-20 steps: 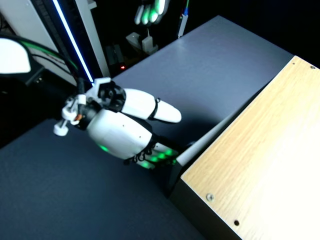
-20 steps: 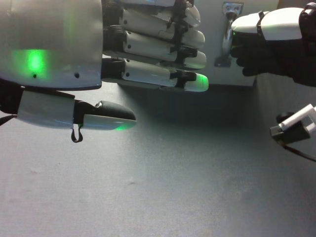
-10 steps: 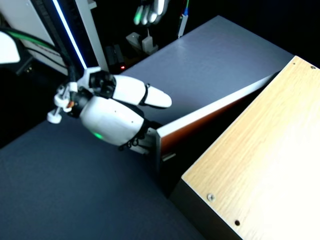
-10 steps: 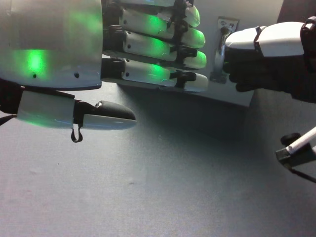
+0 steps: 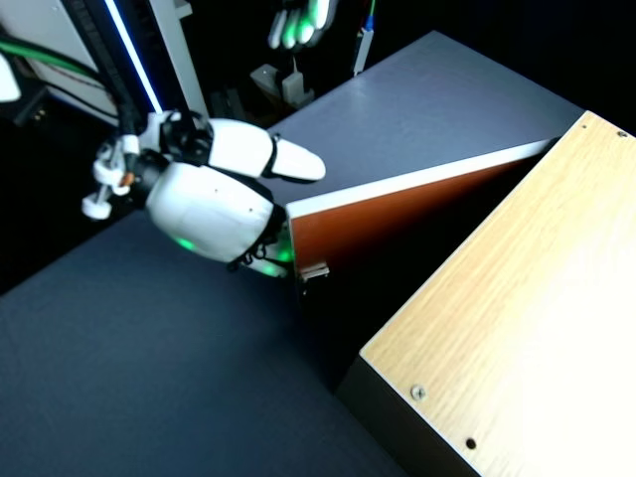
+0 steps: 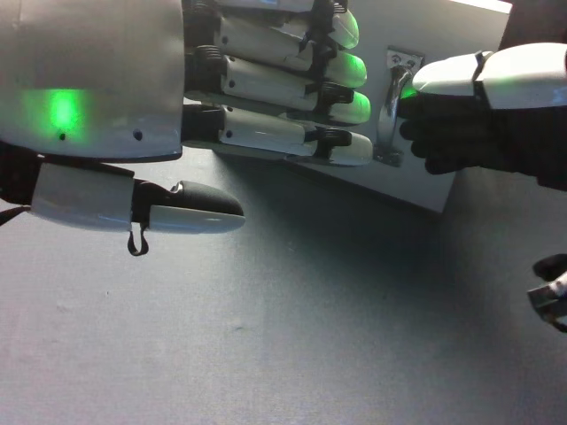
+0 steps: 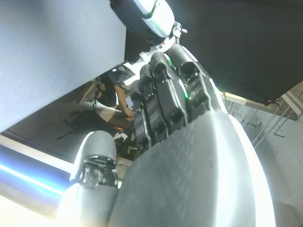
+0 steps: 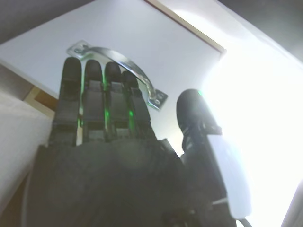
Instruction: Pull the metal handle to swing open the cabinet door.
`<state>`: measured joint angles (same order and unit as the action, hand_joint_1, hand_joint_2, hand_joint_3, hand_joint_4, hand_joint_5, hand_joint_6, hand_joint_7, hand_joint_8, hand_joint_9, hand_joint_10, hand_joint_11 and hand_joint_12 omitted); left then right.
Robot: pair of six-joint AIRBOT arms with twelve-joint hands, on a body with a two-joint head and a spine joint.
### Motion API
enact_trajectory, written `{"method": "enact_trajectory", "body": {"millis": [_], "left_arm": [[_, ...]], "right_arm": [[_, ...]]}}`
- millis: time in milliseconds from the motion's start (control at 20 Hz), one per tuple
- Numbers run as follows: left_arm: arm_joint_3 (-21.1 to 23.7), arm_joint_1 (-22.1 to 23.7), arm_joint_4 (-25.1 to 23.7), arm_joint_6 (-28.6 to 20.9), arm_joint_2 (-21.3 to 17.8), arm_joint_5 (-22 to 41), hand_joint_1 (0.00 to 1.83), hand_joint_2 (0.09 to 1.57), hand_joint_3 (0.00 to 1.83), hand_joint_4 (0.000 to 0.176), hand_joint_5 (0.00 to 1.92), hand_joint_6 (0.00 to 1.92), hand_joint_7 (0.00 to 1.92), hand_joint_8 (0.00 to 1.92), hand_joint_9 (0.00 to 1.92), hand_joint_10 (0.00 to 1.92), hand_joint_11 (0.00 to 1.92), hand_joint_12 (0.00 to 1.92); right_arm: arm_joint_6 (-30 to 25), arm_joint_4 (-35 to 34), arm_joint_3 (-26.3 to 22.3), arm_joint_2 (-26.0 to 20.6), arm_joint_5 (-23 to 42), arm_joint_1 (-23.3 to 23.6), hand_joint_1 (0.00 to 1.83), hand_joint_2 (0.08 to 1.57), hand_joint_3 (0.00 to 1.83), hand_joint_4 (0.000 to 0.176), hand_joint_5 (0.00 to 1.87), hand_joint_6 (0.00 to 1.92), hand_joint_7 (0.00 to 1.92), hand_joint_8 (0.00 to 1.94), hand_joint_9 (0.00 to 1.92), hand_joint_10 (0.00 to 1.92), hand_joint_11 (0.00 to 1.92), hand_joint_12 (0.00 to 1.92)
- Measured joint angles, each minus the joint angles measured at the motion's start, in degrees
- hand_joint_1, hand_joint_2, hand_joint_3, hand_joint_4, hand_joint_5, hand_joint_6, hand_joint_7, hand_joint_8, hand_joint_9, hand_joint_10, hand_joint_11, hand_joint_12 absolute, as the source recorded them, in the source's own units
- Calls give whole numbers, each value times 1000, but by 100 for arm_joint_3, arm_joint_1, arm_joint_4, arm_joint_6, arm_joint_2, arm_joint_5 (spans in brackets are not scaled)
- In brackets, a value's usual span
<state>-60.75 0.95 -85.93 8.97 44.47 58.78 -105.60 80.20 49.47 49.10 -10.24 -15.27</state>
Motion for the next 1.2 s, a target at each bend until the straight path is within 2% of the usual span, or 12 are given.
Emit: {"method": "enact_trajectory", "body": {"millis": [650, 1200], "left_arm": [[0, 0, 0, 2, 0, 2, 0, 1571, 76, 0, 376, 1, 406, 1, 382, 1, 47, 758], [0, 0, 0, 0, 0, 0, 0, 1571, 75, 0, 372, 0, 404, 0, 384, 1, 46, 757]], "right_arm": [[-9, 92, 116, -721, 1213, -184, 0, 1571, 20, 0, 248, 0, 257, 0, 243, 0, 0, 697], [-13, 192, 269, -1099, 2614, -433, 0, 1570, 19, 0, 246, 1, 254, 2, 240, 3, 0, 670]]}}
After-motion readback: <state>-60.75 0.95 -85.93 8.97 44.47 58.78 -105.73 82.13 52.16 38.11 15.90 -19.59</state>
